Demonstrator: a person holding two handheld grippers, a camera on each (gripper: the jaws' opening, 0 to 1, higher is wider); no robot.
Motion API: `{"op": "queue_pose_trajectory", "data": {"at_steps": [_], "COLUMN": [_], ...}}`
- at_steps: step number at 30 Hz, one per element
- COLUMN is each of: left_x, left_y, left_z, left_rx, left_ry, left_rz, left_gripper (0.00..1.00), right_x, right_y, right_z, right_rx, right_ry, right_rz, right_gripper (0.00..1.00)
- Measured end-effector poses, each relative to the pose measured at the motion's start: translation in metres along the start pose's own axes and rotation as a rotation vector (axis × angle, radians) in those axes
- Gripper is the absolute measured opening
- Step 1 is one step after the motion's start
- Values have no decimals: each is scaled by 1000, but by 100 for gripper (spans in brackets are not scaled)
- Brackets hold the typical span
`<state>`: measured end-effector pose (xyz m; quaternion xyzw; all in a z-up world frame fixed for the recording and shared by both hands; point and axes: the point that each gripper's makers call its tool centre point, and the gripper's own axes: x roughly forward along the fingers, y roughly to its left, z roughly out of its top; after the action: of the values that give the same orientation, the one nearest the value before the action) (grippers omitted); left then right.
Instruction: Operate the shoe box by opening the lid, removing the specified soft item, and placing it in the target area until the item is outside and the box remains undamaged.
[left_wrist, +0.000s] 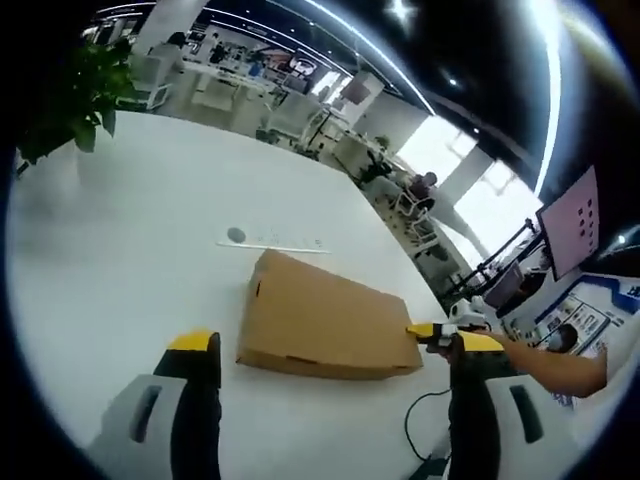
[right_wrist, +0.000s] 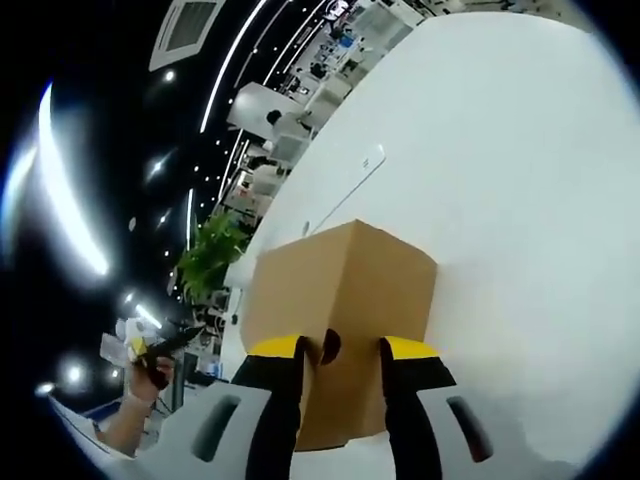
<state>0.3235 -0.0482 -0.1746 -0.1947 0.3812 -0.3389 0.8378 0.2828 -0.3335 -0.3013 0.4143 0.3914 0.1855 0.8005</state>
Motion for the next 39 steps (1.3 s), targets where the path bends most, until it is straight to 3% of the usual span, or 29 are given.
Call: {"op": "queue_pose_trajectory", "data": {"at_steps": [5, 11, 15, 20, 22, 24, 31, 33, 35, 39], "left_x": [12, 30, 39, 51, 57, 63, 84, 90, 96, 108], "left_y": [11, 21, 26, 25, 26, 22, 39, 45, 41, 53], "left_z": [5, 4, 16, 16, 15, 17, 11, 12, 11, 8], "left_rx": [-8, 18, -9, -14, -39, -117, -92, -112, -170, -192], "left_ry": [10, 75, 68, 82, 91, 77, 127, 133, 139, 142], "left_rz": [-7, -11, -32, -47, -61, -93, -75, -84, -136, -130], "left_gripper": [98, 97, 96, 93, 93, 93, 93, 92, 89, 88], "right_x": [0, 1, 0, 0, 0, 1, 1, 1, 1, 0], "right_y": [0, 1, 2, 3, 3, 3, 4, 5, 5, 8], "right_z": [-1, -2, -3, -3, -4, -4, -5, -5, -5, -8], "right_rx": [2, 8, 7, 10, 10, 10, 14, 15, 18, 24], "right_ry": [-12, -21, -22, -27, -25, -24, -34, -33, -32, -43], "right_rz": [-1, -4, -10, -12, -11, -9, 1, 6, 13, 21], "right_gripper": [30, 30, 30, 30, 30, 30, 30, 30, 31, 31]}}
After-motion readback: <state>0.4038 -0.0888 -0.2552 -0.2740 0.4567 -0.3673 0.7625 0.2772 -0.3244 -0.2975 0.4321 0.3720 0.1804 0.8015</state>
